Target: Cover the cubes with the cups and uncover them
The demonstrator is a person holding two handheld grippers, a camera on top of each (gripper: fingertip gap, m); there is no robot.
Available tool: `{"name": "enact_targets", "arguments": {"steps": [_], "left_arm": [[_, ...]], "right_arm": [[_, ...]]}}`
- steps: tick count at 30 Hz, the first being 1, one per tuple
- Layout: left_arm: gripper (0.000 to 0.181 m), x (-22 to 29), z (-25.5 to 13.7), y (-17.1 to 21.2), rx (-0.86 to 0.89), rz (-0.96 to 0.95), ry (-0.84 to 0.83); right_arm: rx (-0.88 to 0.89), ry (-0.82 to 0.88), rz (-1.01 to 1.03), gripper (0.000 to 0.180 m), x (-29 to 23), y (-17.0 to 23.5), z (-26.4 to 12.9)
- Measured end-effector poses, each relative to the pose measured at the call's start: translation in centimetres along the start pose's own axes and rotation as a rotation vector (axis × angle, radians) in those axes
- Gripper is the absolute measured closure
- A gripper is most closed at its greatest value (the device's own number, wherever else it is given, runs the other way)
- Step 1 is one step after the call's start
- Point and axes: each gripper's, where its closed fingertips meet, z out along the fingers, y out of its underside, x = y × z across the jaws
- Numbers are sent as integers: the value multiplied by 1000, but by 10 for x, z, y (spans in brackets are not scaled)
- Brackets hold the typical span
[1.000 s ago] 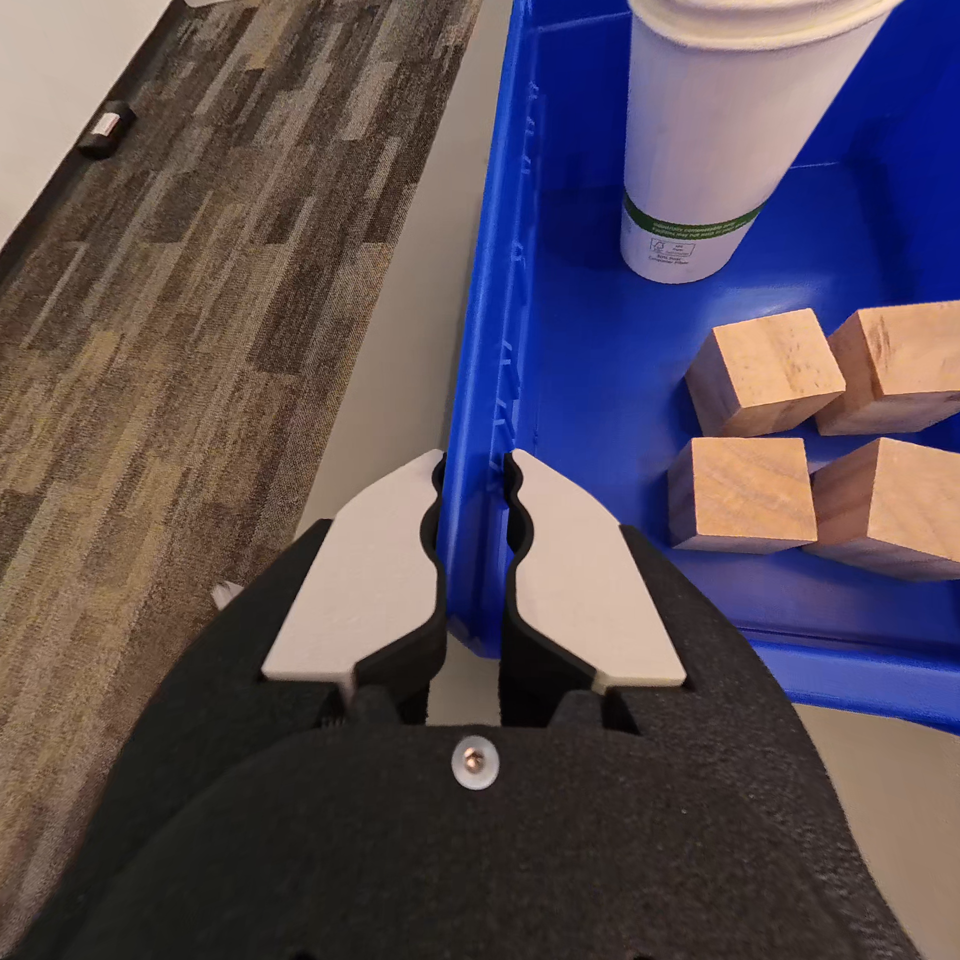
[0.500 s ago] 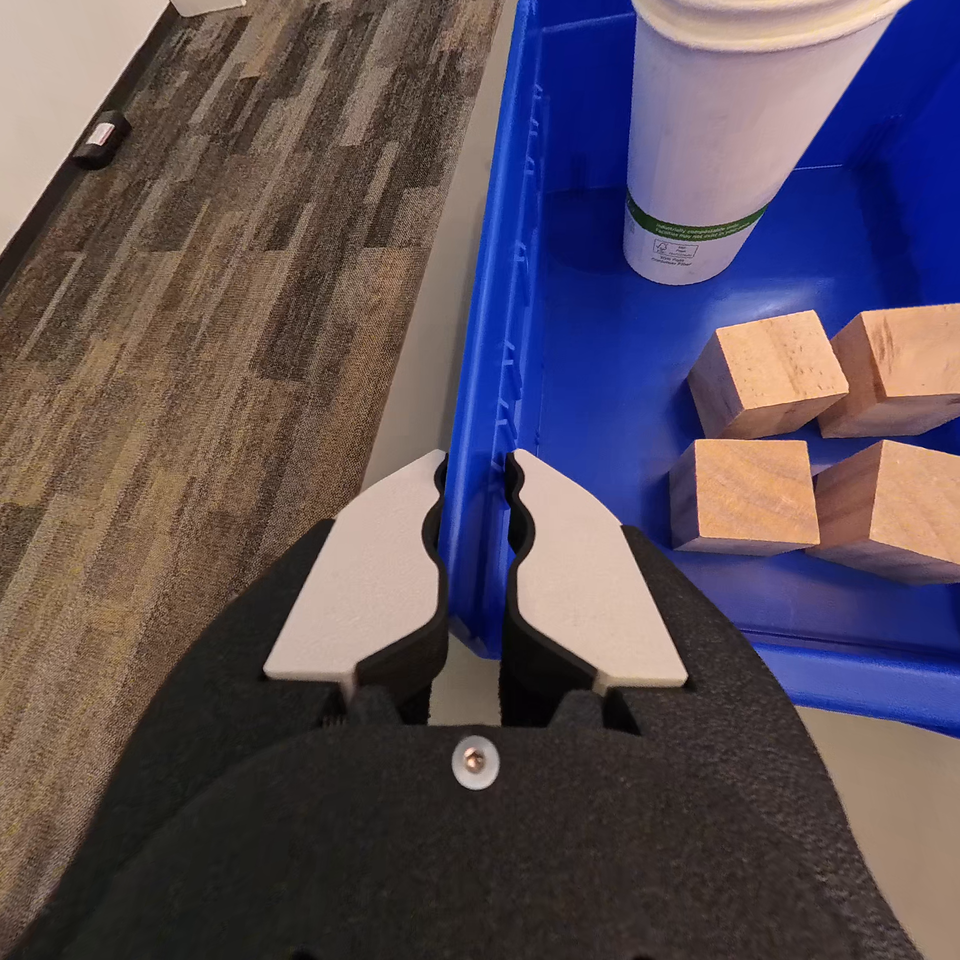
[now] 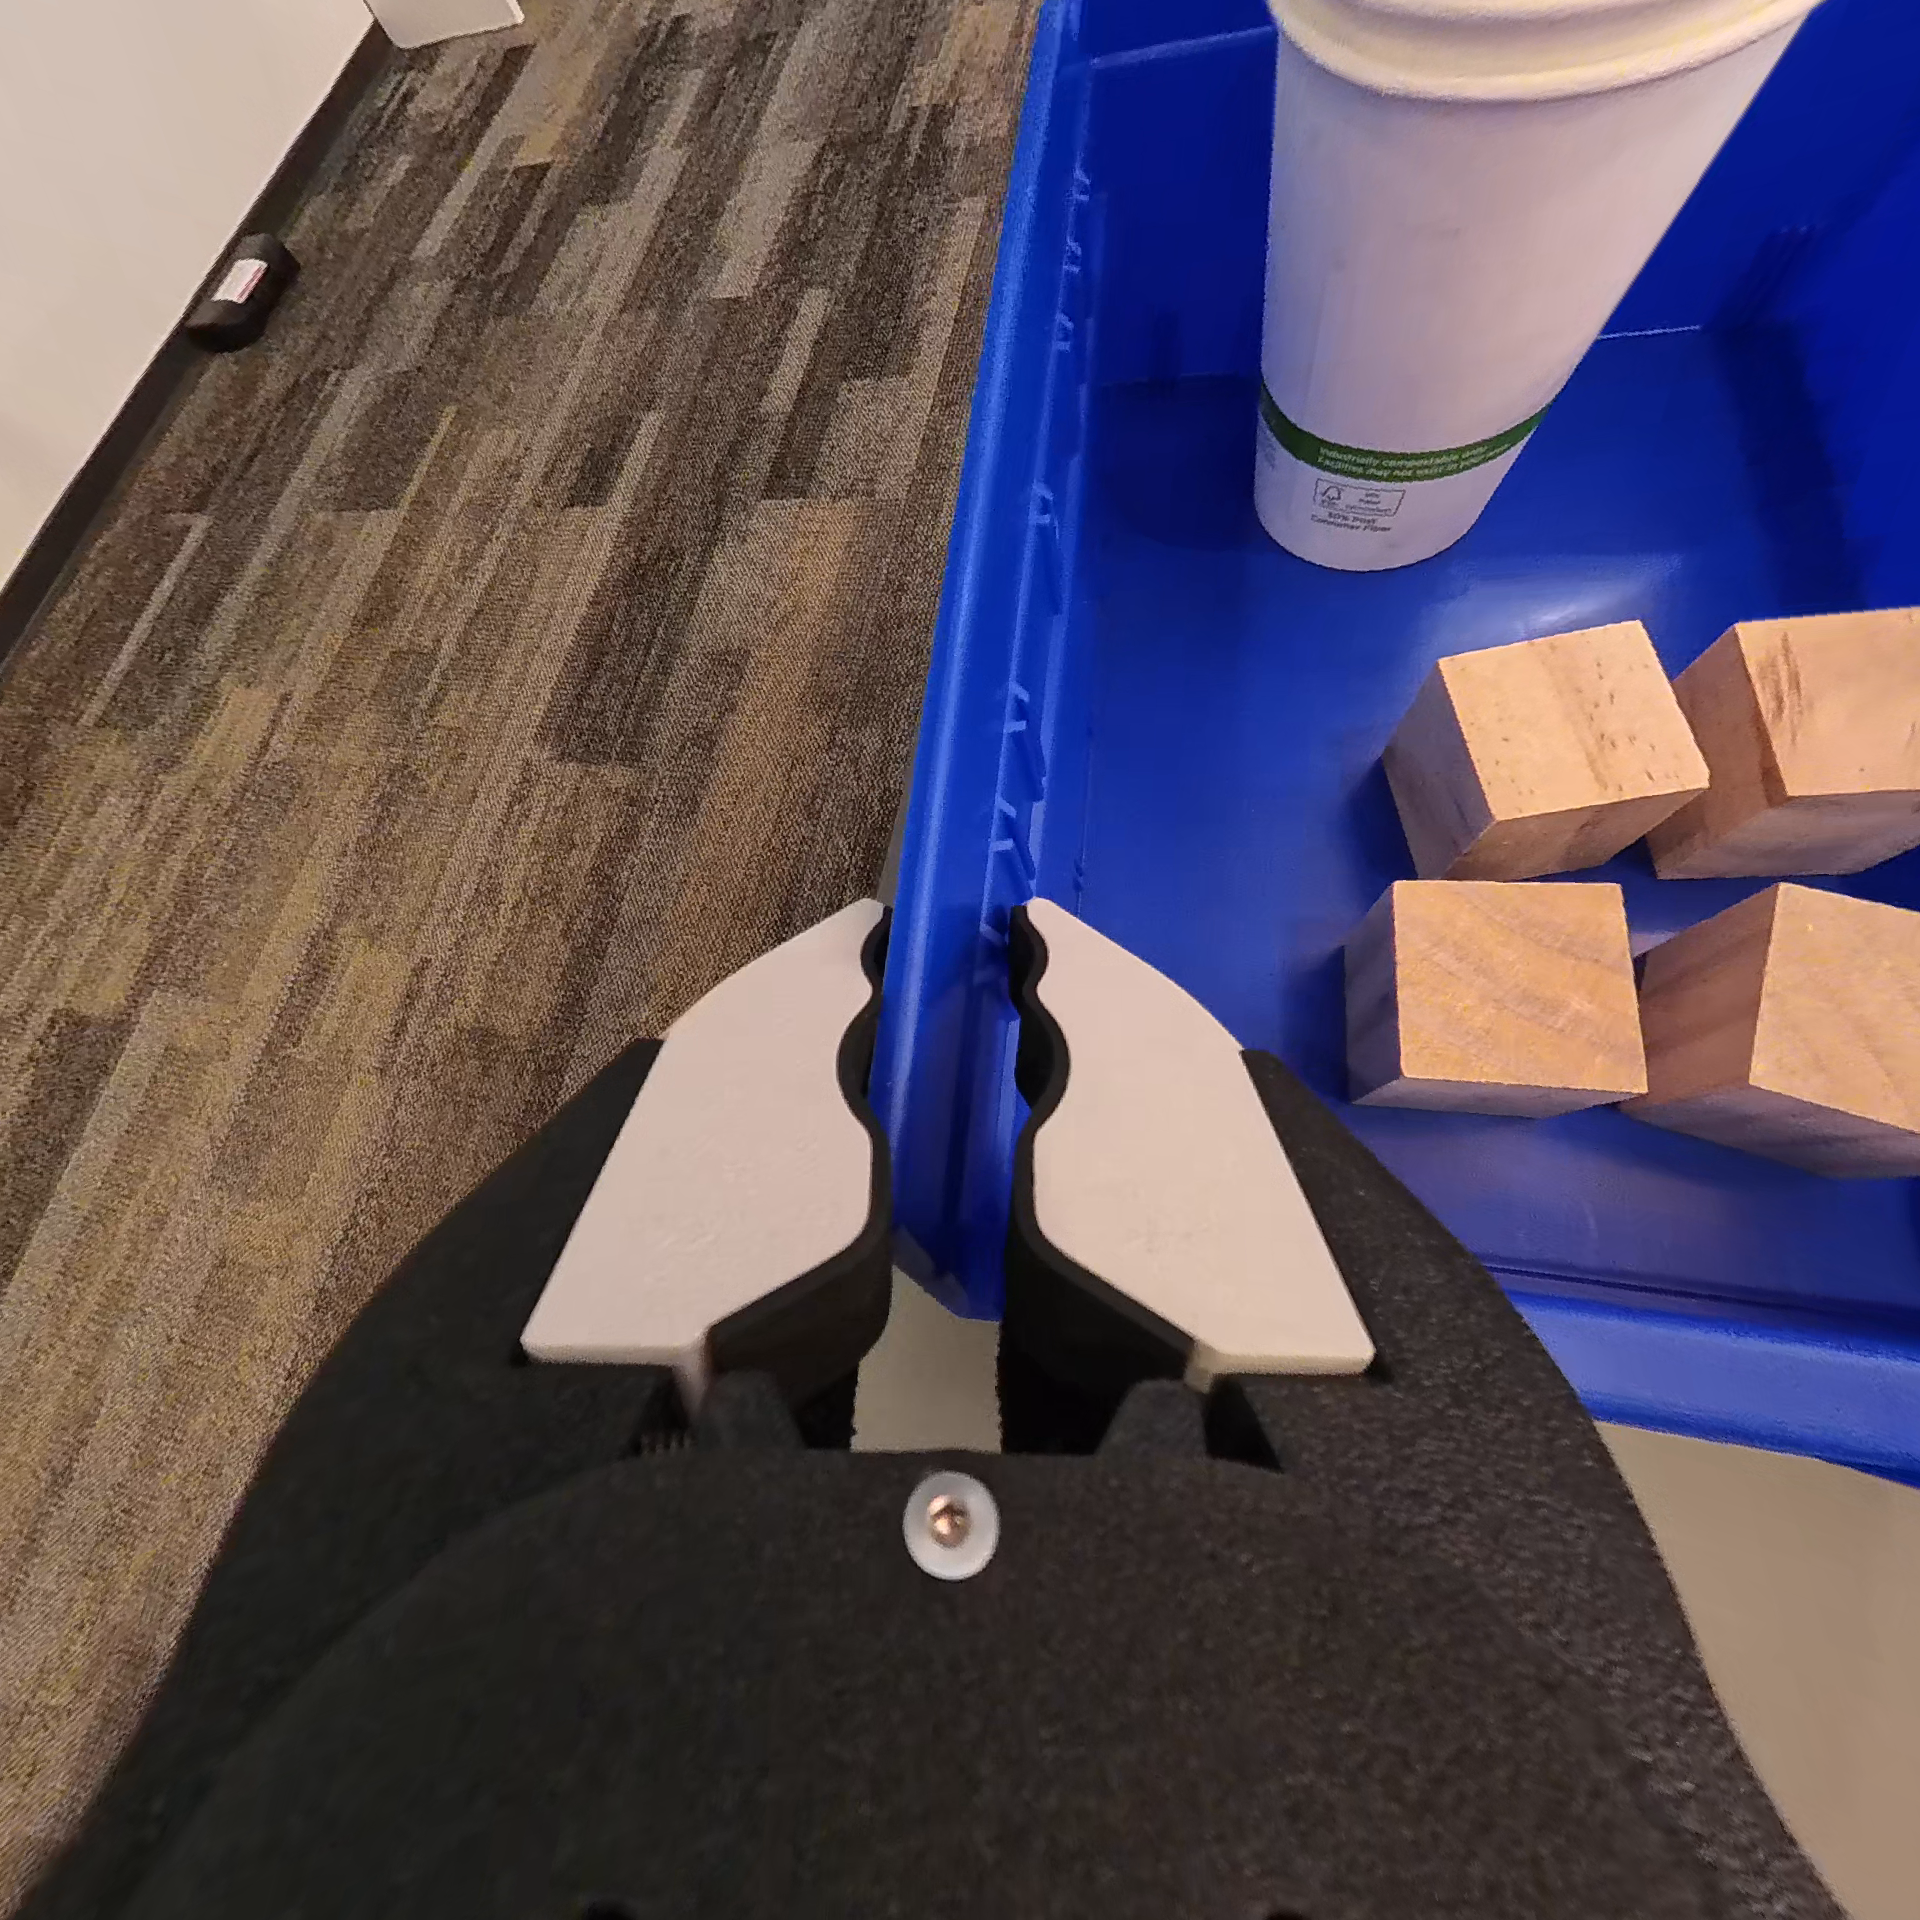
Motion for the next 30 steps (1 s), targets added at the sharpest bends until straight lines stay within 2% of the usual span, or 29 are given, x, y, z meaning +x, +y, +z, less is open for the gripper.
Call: {"name": "enact_targets", "arguments": {"steps": [10, 13, 16, 20, 21, 25, 30], "left_arm": [[159, -4, 3, -1, 3, -6, -7], [152, -8, -1, -5, 40, 3, -66], [126, -13, -15, -14, 114, -14, -115], [118, -7, -41, -21, 159, -69, -79], [115, -5, -47, -21, 160, -78, -73], [113, -3, -68, -15, 159, -91, -111], [115, 12, -86, -10, 173, -100, -103]], "right_arm": [[-13, 62, 85, 151, 24, 24, -7], [-7, 150, 173, 140, 49, 27, -11], [-31, 235, 258, 125, 75, 38, -14], [-139, 279, 417, 108, 102, 63, -4], [-147, 273, 445, 109, 104, 66, 0], [-184, 385, 454, 101, 119, 76, 6], [-209, 515, 437, 105, 135, 83, 9]]}}
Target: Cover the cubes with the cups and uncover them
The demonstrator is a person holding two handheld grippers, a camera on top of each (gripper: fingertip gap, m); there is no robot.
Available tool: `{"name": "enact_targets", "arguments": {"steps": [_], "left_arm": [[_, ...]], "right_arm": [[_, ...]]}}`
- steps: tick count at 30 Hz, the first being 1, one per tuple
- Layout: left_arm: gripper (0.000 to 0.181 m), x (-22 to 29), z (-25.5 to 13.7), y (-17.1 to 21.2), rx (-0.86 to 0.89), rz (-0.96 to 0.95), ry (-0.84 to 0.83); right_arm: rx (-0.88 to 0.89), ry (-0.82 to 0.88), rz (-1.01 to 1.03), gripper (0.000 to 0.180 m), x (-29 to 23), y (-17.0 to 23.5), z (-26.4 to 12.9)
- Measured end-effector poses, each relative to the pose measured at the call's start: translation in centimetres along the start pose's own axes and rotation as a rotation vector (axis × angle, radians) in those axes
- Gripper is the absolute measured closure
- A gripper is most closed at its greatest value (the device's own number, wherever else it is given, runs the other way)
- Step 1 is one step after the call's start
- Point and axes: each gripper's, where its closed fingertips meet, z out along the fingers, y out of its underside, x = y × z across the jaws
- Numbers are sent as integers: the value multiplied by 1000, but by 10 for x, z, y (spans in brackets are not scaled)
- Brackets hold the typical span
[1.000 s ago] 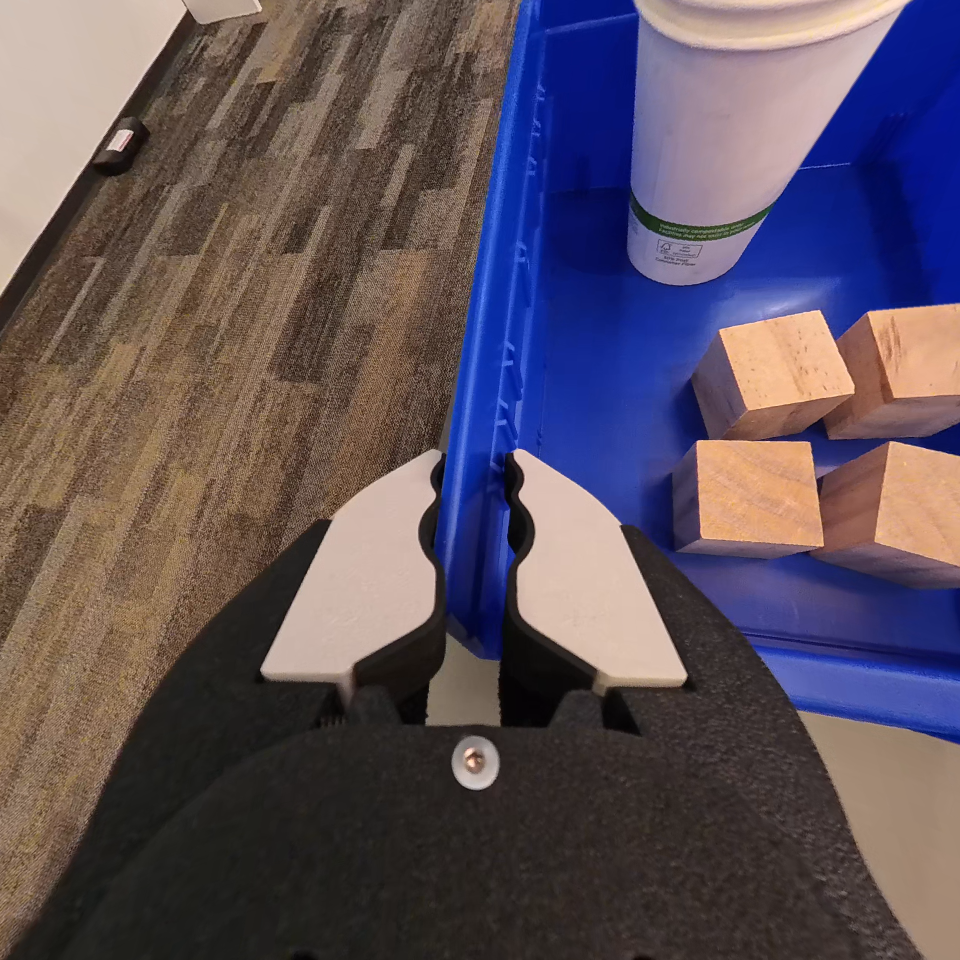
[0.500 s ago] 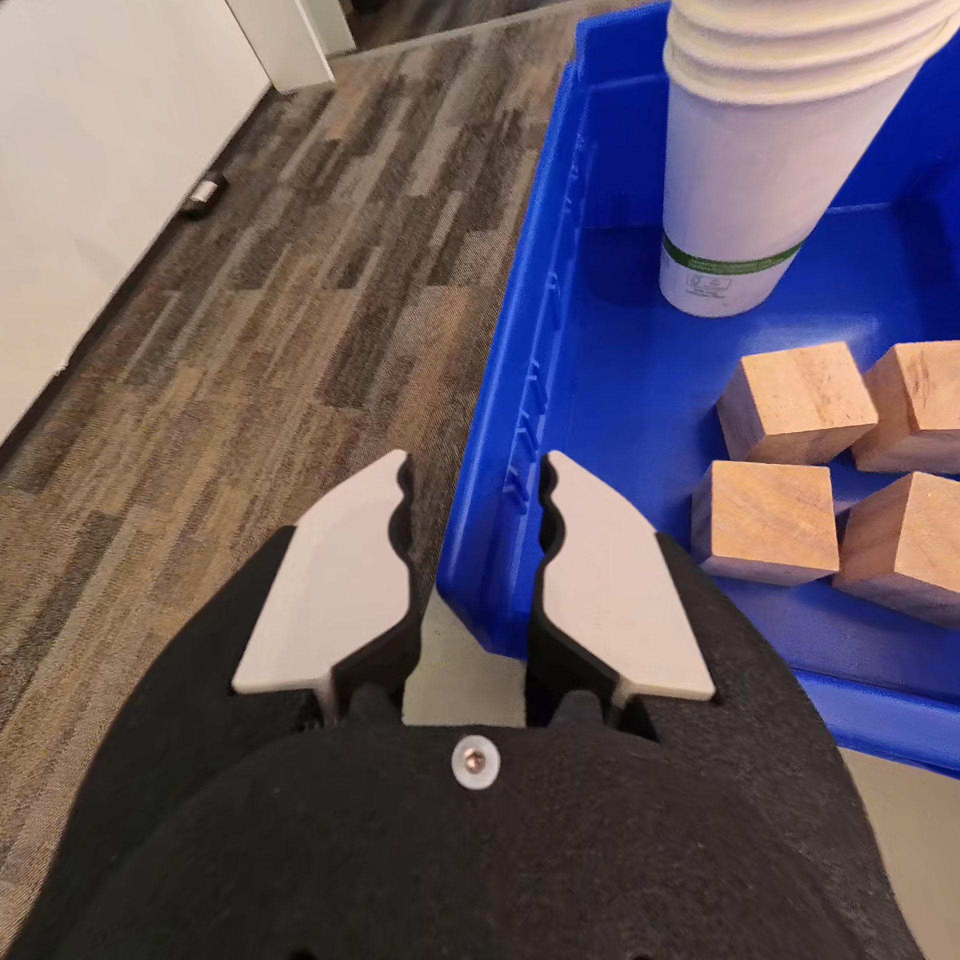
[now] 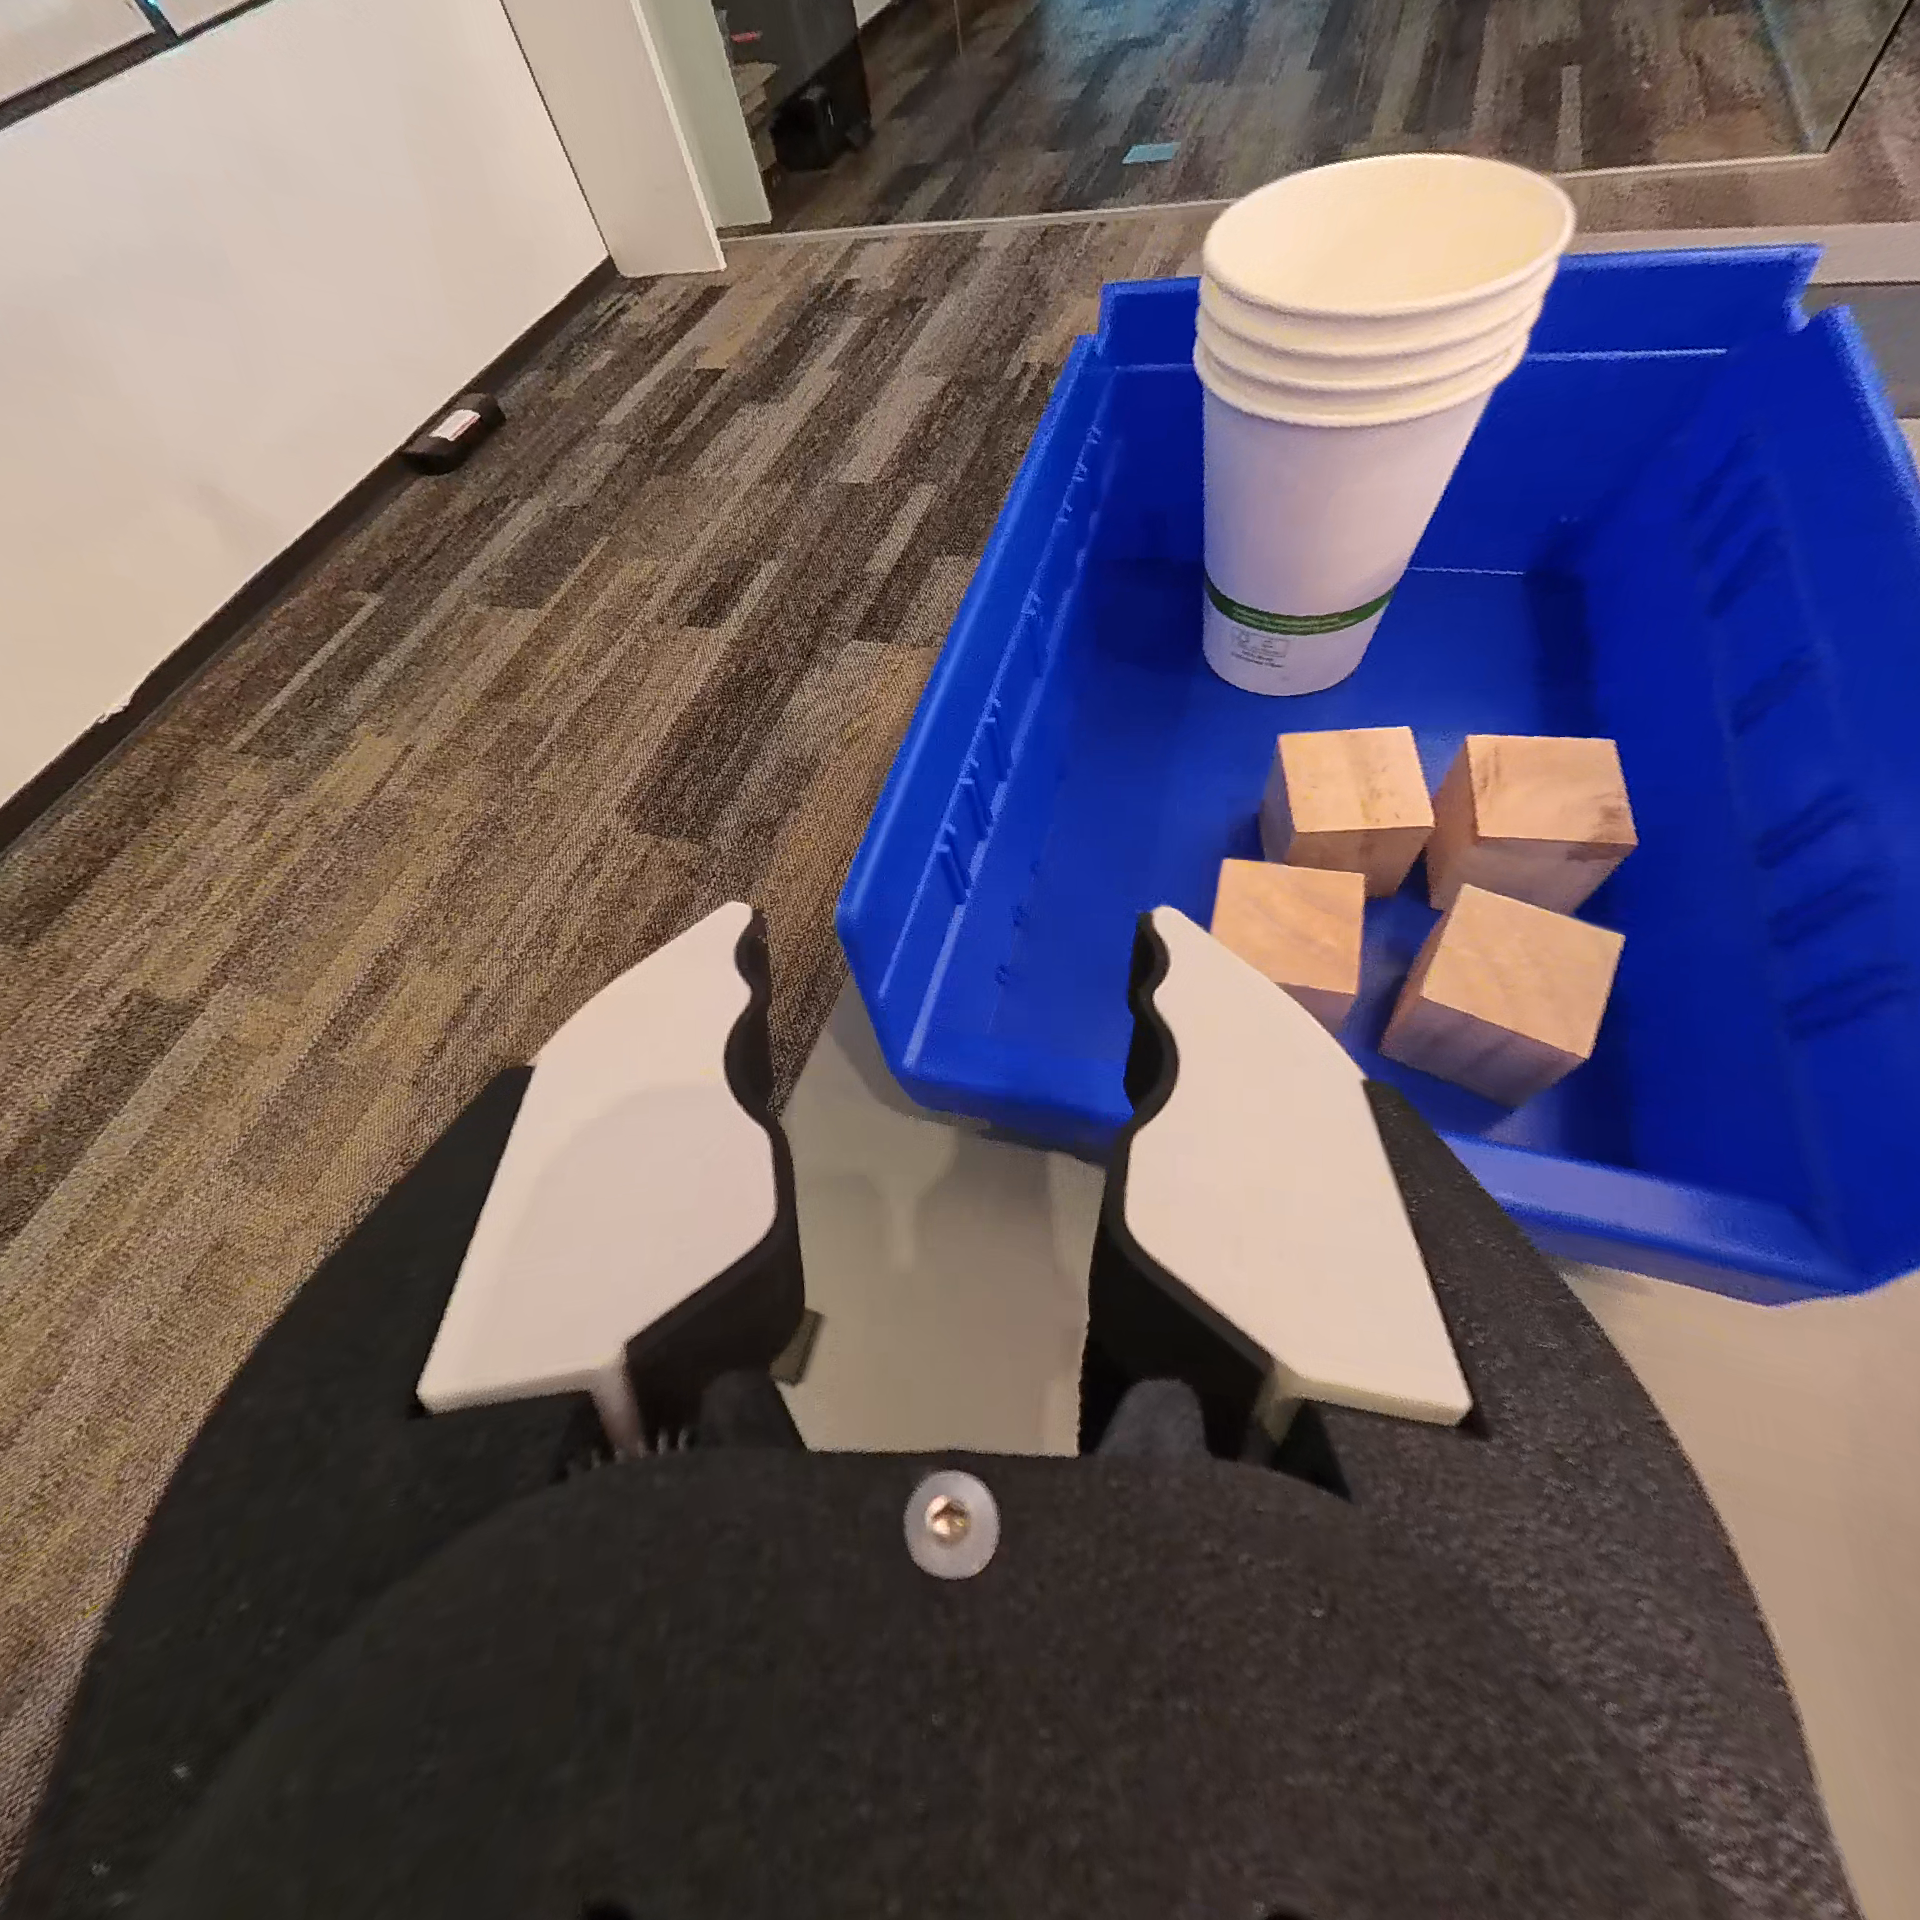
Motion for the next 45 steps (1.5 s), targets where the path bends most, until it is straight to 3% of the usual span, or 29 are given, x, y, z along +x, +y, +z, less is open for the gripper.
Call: {"name": "enact_targets", "arguments": {"steps": [7, 20, 26, 30, 45], "left_arm": [[120, 19, -21, -2, 31, 25, -9], [125, 32, -29, -12, 48, 79, -68], [127, 45, -27, -15, 43, 103, -55], [128, 56, -22, -11, 18, 177, -53], [132, 79, -37, -23, 27, 224, -42]], "right_arm": [[26, 54, -67, 123, 3, 1, 7], [-55, 12, -124, 133, 0, 6, 22], [-210, -85, -107, 161, -6, 15, 34], [-275, -127, -79, 170, 5, 11, 39], [-399, -198, -82, 173, 70, -12, 63]]}}
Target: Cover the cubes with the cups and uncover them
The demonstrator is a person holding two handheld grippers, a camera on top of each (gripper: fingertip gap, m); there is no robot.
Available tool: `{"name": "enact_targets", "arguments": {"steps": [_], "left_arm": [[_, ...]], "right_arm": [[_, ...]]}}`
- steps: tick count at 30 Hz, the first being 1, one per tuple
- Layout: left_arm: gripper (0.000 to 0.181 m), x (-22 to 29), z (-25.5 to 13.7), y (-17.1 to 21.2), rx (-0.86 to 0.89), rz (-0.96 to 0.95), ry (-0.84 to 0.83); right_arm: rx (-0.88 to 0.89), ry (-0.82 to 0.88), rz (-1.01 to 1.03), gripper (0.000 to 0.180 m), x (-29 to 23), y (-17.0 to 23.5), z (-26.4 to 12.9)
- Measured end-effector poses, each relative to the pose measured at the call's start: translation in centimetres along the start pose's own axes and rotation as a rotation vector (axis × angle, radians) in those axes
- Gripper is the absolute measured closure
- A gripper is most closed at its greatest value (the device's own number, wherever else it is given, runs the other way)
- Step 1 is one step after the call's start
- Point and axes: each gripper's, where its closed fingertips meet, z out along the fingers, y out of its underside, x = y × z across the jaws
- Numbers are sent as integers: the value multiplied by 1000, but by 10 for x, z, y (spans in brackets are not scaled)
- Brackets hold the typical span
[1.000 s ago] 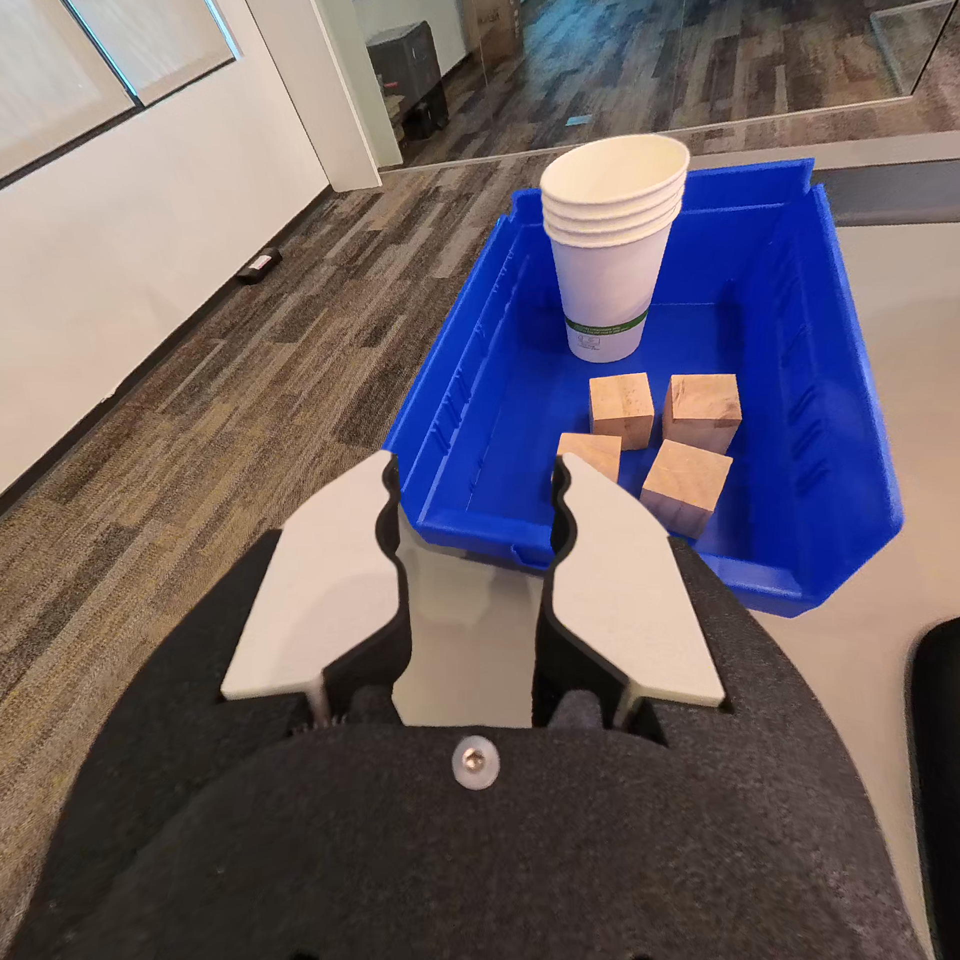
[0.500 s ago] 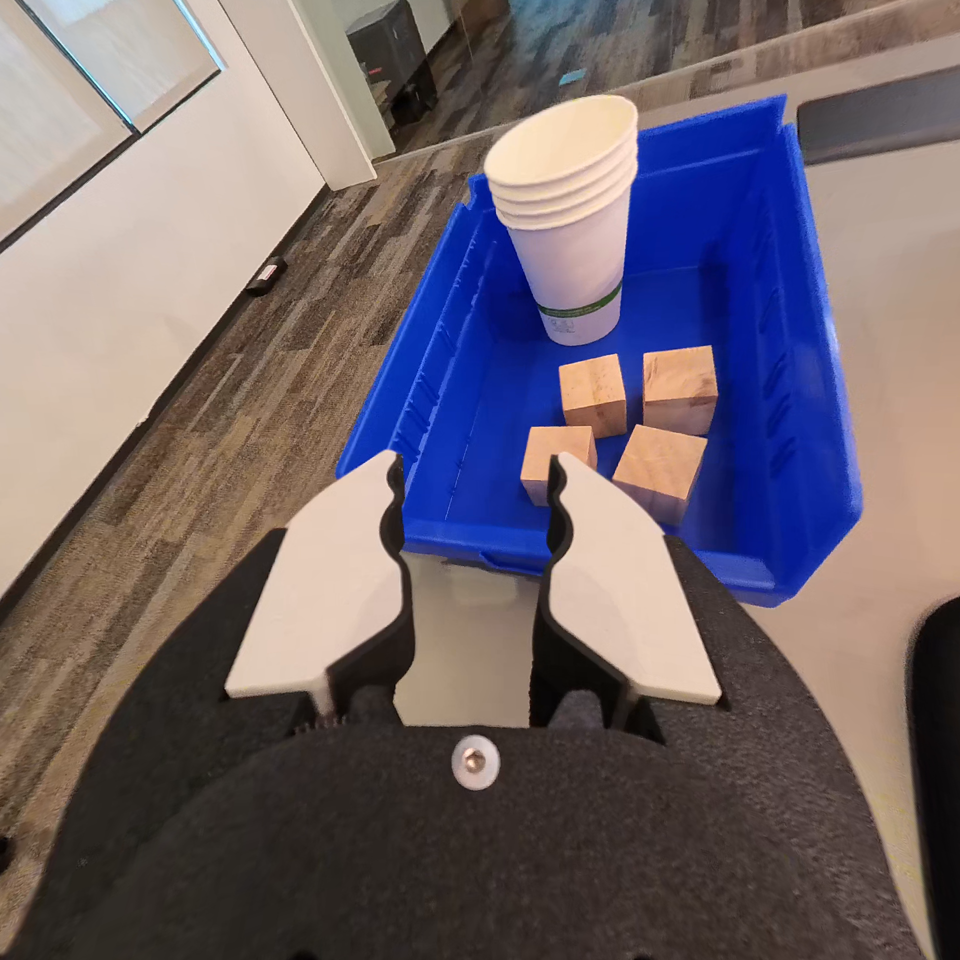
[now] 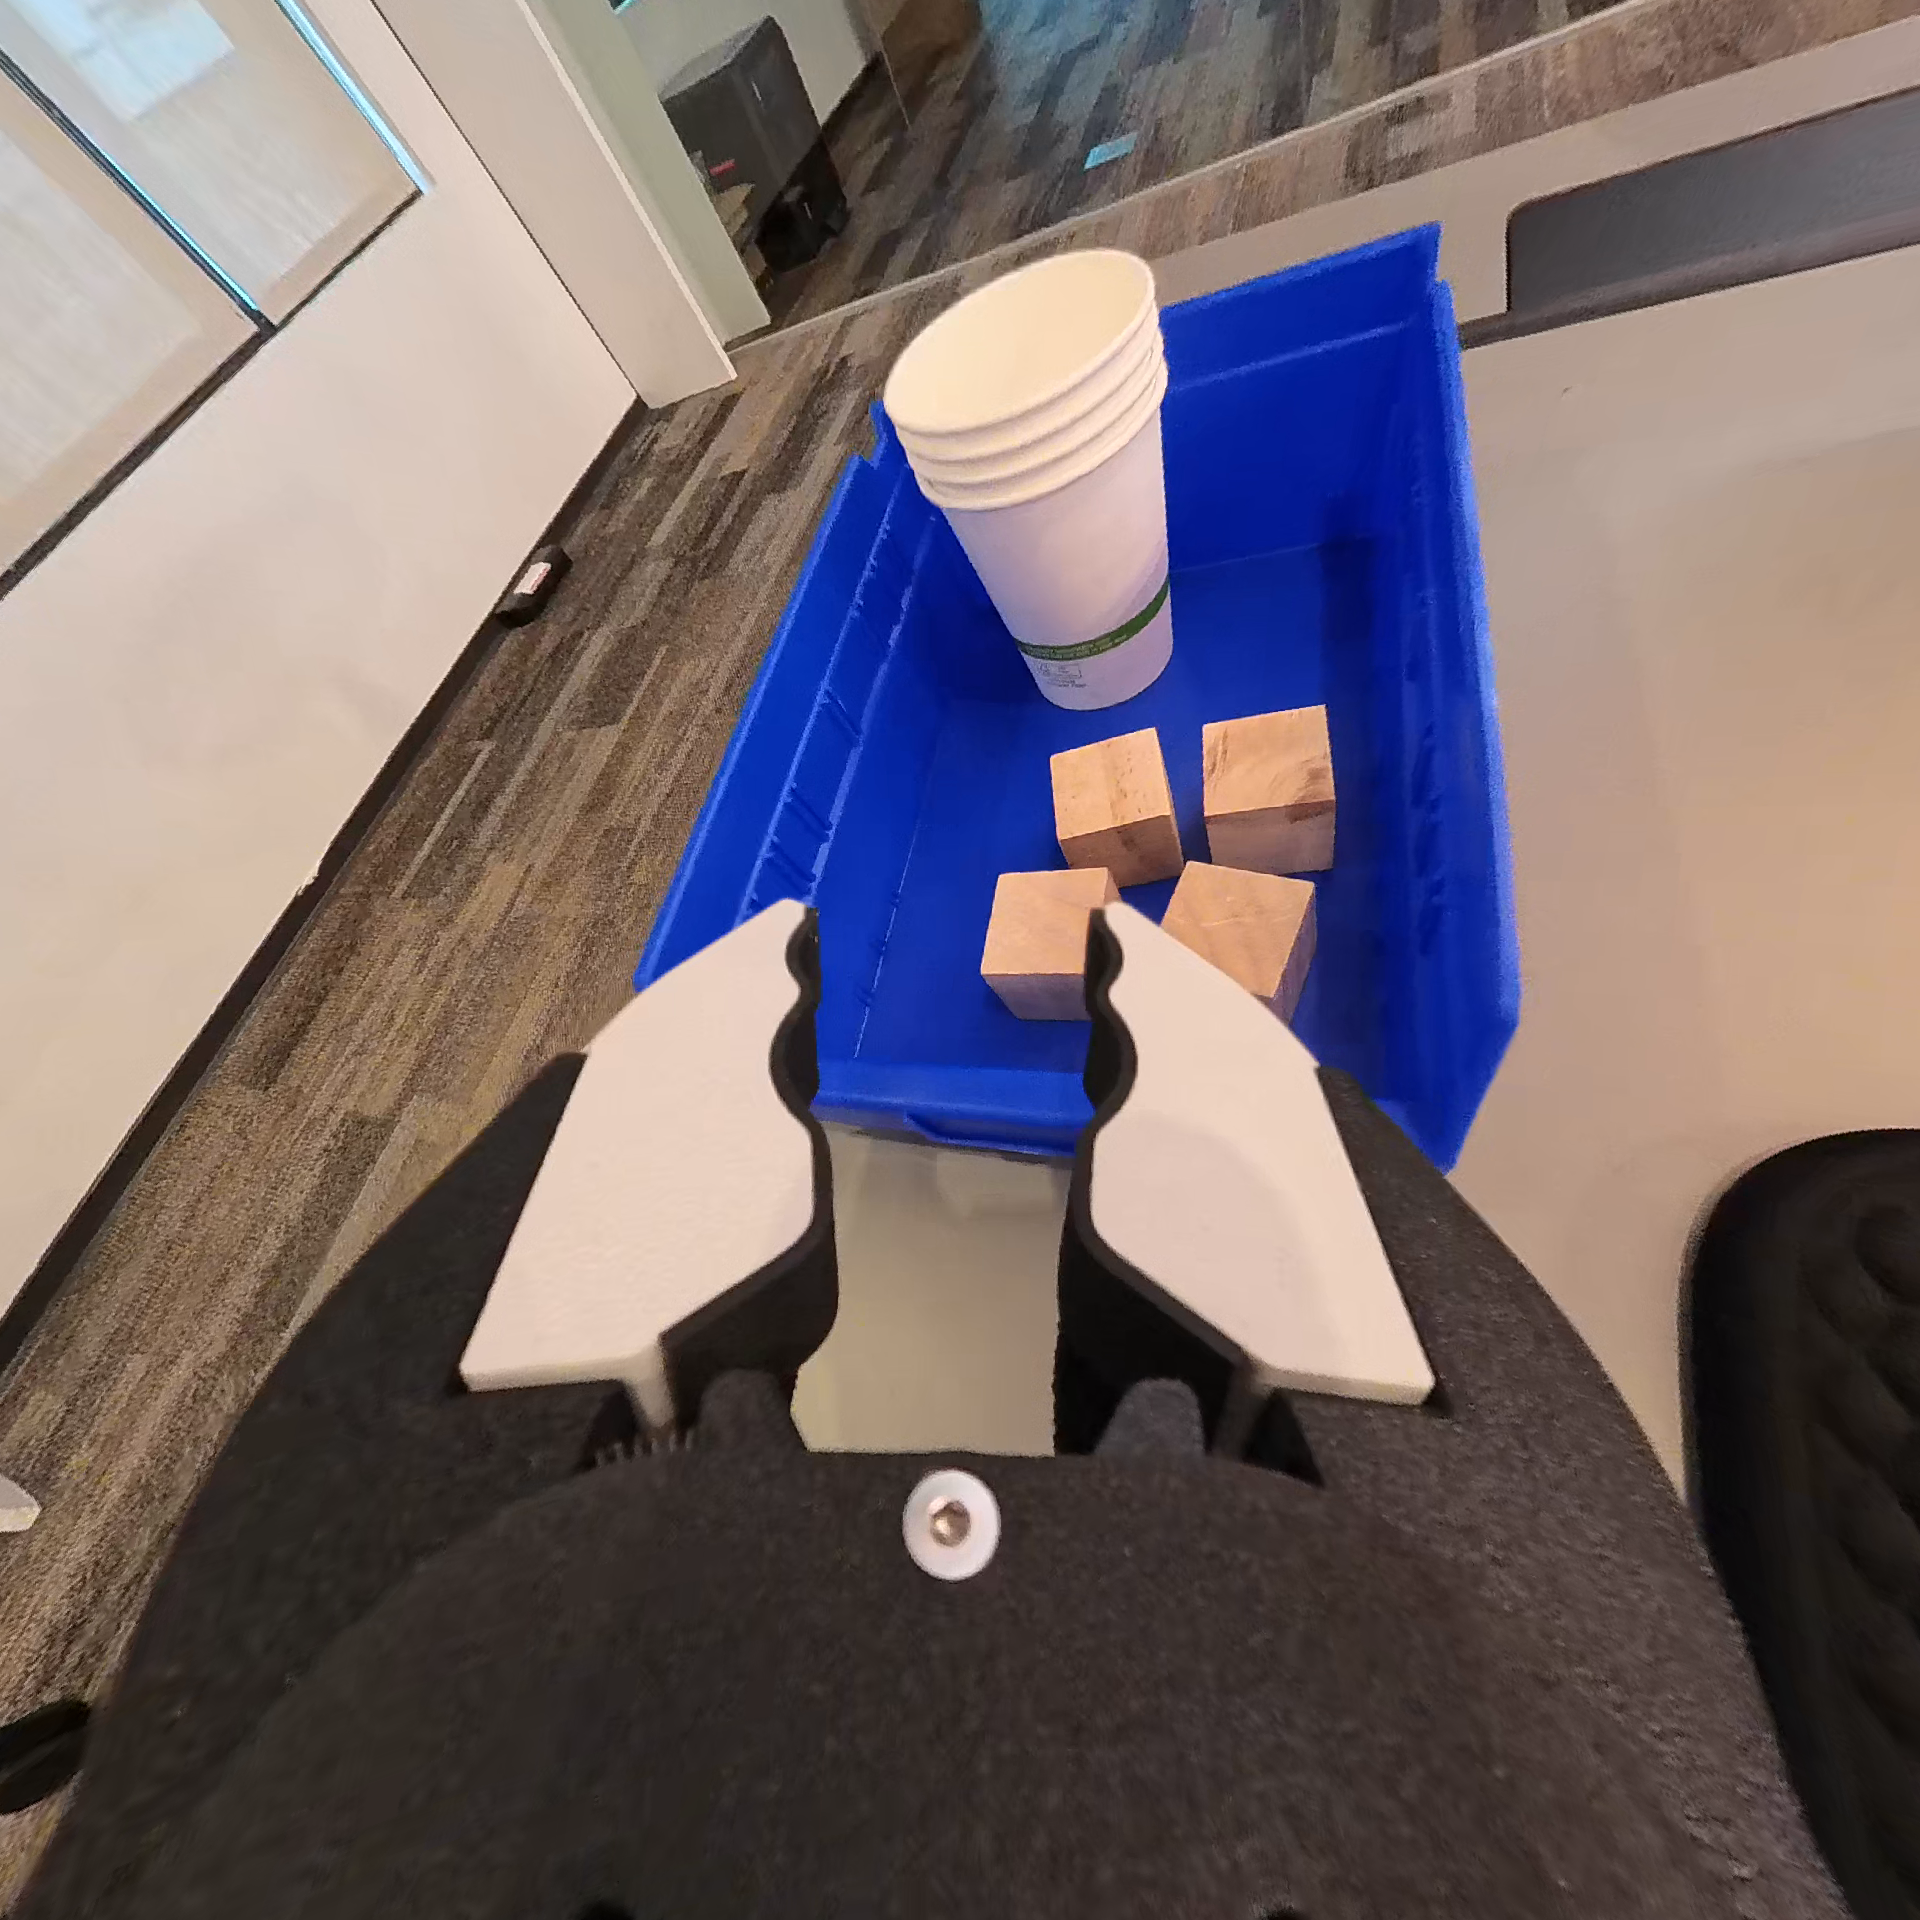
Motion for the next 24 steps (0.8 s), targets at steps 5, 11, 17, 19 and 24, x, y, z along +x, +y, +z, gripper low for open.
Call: {"name": "enact_targets", "arguments": {"steps": [5, 11, 17, 19, 24], "left_arm": [[135, 1, -7, -8, 14, -4, -5], [134, 7, -7, -11, 3, 21, -8], [134, 15, -9, -7, -20, 25, -14], [134, 17, -11, -5, -27, 26, -24], [135, 25, -14, -8, -33, 25, -39]], "right_arm": [[18, 44, 59, 173, 56, 13, -9], [27, 84, 126, 173, 137, 49, -27], [23, 101, 176, 173, 203, 89, -44], [25, 106, 192, 173, 219, 99, -49], [30, 119, 166, 172, 244, 115, -56]]}}
